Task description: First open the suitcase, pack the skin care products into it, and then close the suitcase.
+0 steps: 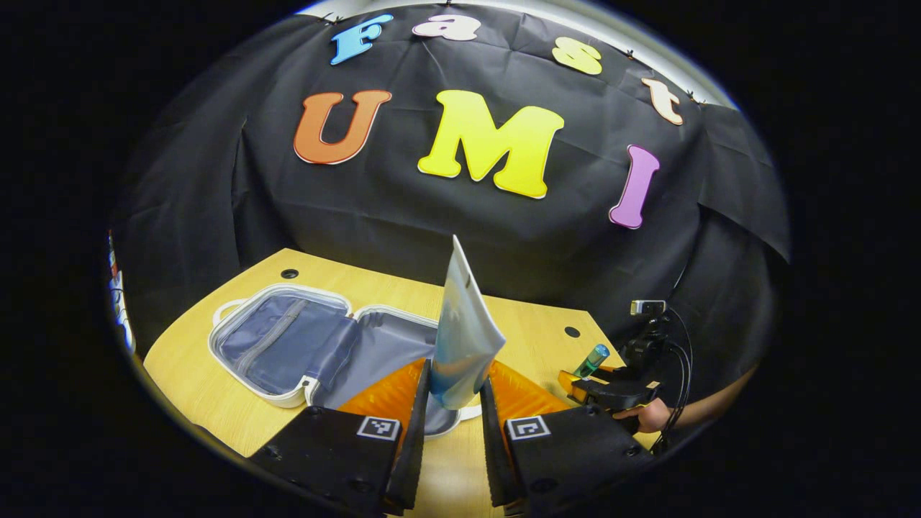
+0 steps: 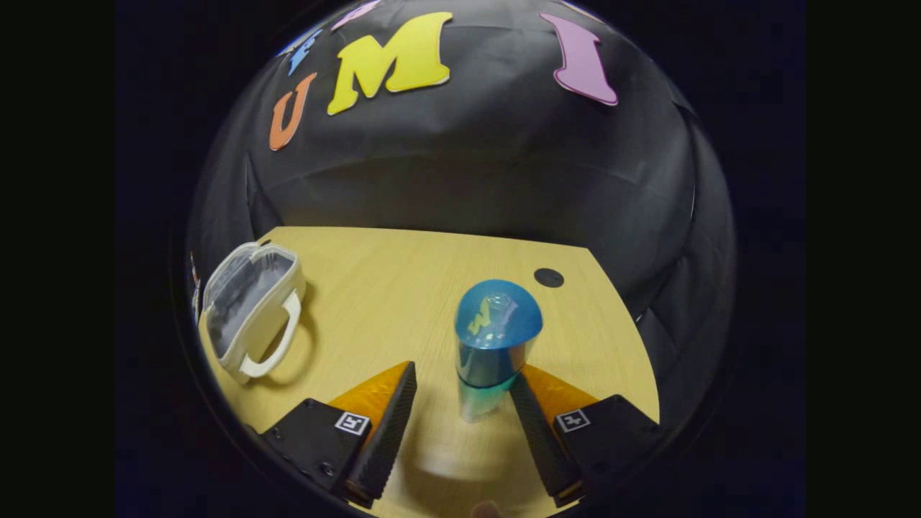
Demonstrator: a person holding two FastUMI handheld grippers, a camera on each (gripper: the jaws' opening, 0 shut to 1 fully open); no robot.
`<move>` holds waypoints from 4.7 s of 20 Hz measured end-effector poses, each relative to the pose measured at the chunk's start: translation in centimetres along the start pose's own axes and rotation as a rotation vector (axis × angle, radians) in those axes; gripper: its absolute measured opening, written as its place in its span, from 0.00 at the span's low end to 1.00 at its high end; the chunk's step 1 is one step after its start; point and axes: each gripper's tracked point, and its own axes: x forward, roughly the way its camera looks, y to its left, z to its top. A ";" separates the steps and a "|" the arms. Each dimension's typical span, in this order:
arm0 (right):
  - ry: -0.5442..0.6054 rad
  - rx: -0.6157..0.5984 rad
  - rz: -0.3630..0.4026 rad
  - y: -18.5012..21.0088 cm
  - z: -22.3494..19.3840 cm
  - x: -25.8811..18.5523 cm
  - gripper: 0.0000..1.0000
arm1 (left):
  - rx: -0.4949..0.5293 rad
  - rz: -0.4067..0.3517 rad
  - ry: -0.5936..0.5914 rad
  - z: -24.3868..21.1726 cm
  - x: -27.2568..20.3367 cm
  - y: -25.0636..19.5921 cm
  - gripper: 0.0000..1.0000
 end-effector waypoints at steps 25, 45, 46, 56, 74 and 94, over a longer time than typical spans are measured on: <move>-0.153 0.129 0.169 5.1 9.0 -24.5 0.37 | 0.014 -0.046 0.485 -10.0 12.6 10.9 0.40; -0.081 0.141 0.226 9.4 5.8 -29.7 0.34 | 0.037 0.068 0.870 -15.4 15.3 13.7 0.45; -0.077 0.140 0.230 9.5 5.8 -29.7 0.36 | 0.031 0.070 0.869 -15.4 15.2 13.6 0.46; -0.047 0.000 0.378 17.2 7.8 -26.8 0.36 | -0.009 0.034 0.559 -7.8 9.8 11.6 0.86; 0.521 0.095 0.388 35.3 -0.3 -3.9 0.35 | -0.131 0.200 0.246 -9.2 -14.5 18.5 0.92; 0.606 0.209 0.102 34.1 -2.8 2.3 0.34 | -0.237 0.299 0.146 -6.7 -17.2 19.6 0.92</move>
